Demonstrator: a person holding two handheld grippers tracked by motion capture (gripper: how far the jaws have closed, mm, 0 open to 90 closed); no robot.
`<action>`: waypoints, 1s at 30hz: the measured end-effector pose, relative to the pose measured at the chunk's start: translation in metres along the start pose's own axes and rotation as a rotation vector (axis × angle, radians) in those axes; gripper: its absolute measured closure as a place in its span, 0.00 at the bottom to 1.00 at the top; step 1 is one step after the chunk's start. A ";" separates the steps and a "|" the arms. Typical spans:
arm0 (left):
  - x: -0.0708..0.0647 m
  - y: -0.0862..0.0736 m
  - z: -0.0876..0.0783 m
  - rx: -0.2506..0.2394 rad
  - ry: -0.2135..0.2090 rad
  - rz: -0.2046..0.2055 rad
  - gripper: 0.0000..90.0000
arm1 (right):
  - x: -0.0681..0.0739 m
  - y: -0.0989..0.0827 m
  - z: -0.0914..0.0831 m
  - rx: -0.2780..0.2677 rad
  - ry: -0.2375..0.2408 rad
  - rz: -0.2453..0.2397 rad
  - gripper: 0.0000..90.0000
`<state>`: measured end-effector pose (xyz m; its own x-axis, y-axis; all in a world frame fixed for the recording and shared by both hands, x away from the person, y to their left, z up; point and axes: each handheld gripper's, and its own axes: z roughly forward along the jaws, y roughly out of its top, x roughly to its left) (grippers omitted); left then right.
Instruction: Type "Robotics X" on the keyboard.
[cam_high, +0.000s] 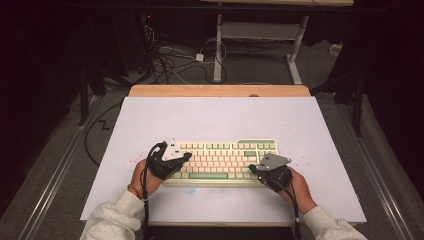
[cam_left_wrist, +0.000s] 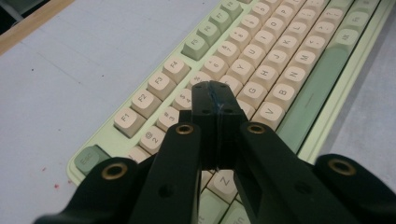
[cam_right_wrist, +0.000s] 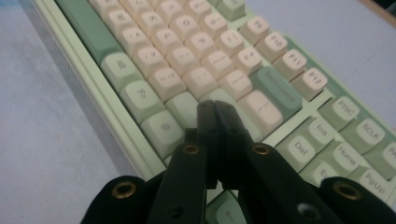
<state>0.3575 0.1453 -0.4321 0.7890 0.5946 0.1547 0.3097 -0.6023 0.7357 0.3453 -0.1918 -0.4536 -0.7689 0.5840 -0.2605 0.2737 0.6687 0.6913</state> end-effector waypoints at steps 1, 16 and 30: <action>-0.001 0.002 0.004 0.007 -0.007 0.005 0.98 | 0.000 -0.001 0.001 -0.003 0.001 0.006 1.00; -0.003 0.015 0.030 0.068 -0.037 0.027 0.97 | 0.000 -0.002 0.000 -0.003 -0.002 0.018 1.00; 0.000 0.016 0.042 0.106 -0.036 0.026 0.97 | 0.001 -0.002 0.000 -0.005 -0.008 0.012 1.00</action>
<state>0.3852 0.1134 -0.4476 0.8151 0.5602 0.1476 0.3423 -0.6714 0.6573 0.3443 -0.1927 -0.4555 -0.7608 0.5958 -0.2573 0.2804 0.6594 0.6976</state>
